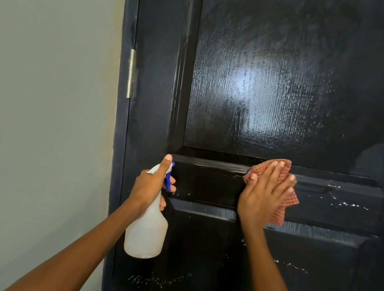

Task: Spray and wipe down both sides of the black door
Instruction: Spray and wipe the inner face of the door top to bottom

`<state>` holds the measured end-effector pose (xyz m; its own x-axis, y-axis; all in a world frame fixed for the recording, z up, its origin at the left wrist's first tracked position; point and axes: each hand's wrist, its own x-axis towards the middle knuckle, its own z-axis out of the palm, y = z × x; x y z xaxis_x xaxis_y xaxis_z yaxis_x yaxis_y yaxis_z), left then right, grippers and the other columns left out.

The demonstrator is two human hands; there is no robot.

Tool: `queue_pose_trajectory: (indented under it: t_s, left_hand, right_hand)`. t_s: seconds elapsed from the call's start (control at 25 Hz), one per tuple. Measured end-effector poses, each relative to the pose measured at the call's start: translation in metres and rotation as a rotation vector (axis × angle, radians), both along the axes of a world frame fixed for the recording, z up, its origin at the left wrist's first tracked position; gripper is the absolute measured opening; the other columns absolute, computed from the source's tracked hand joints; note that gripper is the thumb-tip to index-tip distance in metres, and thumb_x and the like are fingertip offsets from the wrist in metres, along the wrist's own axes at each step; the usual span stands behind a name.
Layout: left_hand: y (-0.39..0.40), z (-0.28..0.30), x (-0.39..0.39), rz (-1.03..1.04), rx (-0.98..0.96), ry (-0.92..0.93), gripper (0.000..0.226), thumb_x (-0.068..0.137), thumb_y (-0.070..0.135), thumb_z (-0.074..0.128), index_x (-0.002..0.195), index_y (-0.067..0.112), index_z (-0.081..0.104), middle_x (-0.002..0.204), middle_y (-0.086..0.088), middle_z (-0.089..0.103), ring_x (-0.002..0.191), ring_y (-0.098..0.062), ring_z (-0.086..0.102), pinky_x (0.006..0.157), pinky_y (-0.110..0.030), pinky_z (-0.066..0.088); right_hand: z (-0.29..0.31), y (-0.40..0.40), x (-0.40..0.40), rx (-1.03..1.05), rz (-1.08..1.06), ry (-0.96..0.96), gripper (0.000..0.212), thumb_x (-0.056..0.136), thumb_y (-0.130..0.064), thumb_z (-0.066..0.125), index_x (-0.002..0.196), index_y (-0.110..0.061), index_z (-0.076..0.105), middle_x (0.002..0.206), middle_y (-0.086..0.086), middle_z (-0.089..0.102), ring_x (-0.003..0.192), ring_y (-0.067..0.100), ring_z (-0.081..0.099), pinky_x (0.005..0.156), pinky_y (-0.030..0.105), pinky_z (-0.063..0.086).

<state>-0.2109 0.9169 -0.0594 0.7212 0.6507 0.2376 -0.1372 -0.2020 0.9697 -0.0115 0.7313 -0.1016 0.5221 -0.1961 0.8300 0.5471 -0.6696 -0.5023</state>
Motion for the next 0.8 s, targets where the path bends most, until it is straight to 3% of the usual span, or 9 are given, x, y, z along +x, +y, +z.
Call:
queue_pose_trajectory:
  t_s: [0.08,0.12,0.2,0.24,0.32,0.4,0.6,0.72,0.8]
  left_hand:
    - [-0.002,0.005,-0.002,-0.022,0.009,-0.017,0.070,0.093,0.068,0.041,0.097,0.004,0.068,0.094,-0.018,0.074,0.057,-0.025,0.063,0.049,-0.027,0.052]
    - [-0.004,0.009,-0.001,-0.030,0.018,-0.025,0.071,0.094,0.069,0.040,0.098,0.003,0.068,0.093,-0.018,0.074,0.055,-0.024,0.062,0.049,-0.027,0.052]
    - [-0.009,0.017,0.001,-0.027,0.048,-0.036,0.073,0.093,0.070,0.040,0.098,0.004,0.069,0.091,-0.017,0.075,0.054,-0.025,0.062,0.048,-0.029,0.052]
    - [-0.012,0.021,0.003,-0.022,0.062,-0.043,0.072,0.092,0.071,0.041,0.098,0.005,0.070,0.089,-0.017,0.075,0.054,-0.027,0.062,0.047,-0.029,0.052]
    - [-0.023,0.027,0.011,-0.031,0.075,-0.045,0.072,0.092,0.073,0.041,0.097,0.007,0.070,0.086,-0.015,0.076,0.054,-0.029,0.061,0.047,-0.030,0.051]
    - [-0.037,0.032,0.020,-0.066,0.087,-0.035,0.072,0.093,0.072,0.040,0.099,0.007,0.070,0.088,-0.015,0.076,0.052,-0.028,0.060,0.046,-0.030,0.050]
    - [-0.080,0.036,0.048,-0.173,0.070,-0.028,0.073,0.093,0.071,0.040,0.100,0.004,0.068,0.093,-0.017,0.074,0.048,-0.024,0.058,0.044,-0.028,0.050]
    - [-0.111,0.036,0.062,-0.228,0.082,-0.017,0.074,0.091,0.073,0.039,0.098,0.006,0.069,0.091,-0.016,0.075,0.047,-0.024,0.057,0.044,-0.028,0.050]
    - [-0.129,0.034,0.069,-0.261,0.091,-0.018,0.074,0.090,0.074,0.040,0.098,0.006,0.069,0.090,-0.015,0.076,0.045,-0.024,0.057,0.043,-0.027,0.049]
  right_hand:
    - [0.013,0.026,-0.014,0.104,0.041,0.086,0.063,0.111,-0.041,0.022,0.164,-0.008,0.012,0.172,0.011,-0.002,0.157,0.042,-0.005,0.125,0.048,-0.018]
    - [0.013,0.038,-0.017,-0.008,0.076,0.016,0.061,0.111,-0.037,0.024,0.163,-0.007,0.016,0.171,0.014,0.000,0.157,0.042,-0.002,0.126,0.052,-0.013]
    - [0.001,0.051,-0.015,-0.487,0.187,-0.316,0.058,0.109,-0.032,0.032,0.161,-0.007,0.027,0.170,0.013,0.008,0.158,0.038,0.006,0.126,0.059,0.011]
    - [0.000,0.048,-0.013,-0.697,0.232,-0.458,0.058,0.109,-0.032,0.034,0.162,-0.010,0.028,0.170,0.010,0.011,0.159,0.035,0.007,0.126,0.056,0.016]
    - [0.009,0.033,-0.007,-0.872,0.261,-0.553,0.059,0.110,-0.036,0.034,0.164,-0.017,0.022,0.172,0.003,0.013,0.160,0.029,0.005,0.130,0.046,0.008]
    - [0.017,0.006,0.001,-0.823,0.222,-0.500,0.059,0.110,-0.040,0.034,0.164,-0.020,0.021,0.172,-0.001,0.015,0.160,0.029,0.005,0.130,0.045,0.001]
    - [0.003,-0.122,0.046,-0.591,0.046,-0.250,0.060,0.109,-0.043,0.030,0.165,-0.025,0.019,0.173,-0.007,0.008,0.159,0.031,-0.004,0.128,0.052,0.003]
    - [-0.008,-0.188,0.063,-0.297,-0.005,-0.021,0.060,0.110,-0.046,0.020,0.165,-0.032,-0.001,0.171,-0.011,-0.012,0.157,0.031,-0.017,0.127,0.051,-0.007]
    - [-0.004,-0.210,0.070,-0.011,-0.024,0.129,0.062,0.108,-0.048,0.014,0.163,-0.030,-0.007,0.171,-0.008,-0.014,0.157,0.038,-0.015,0.126,0.051,-0.011]
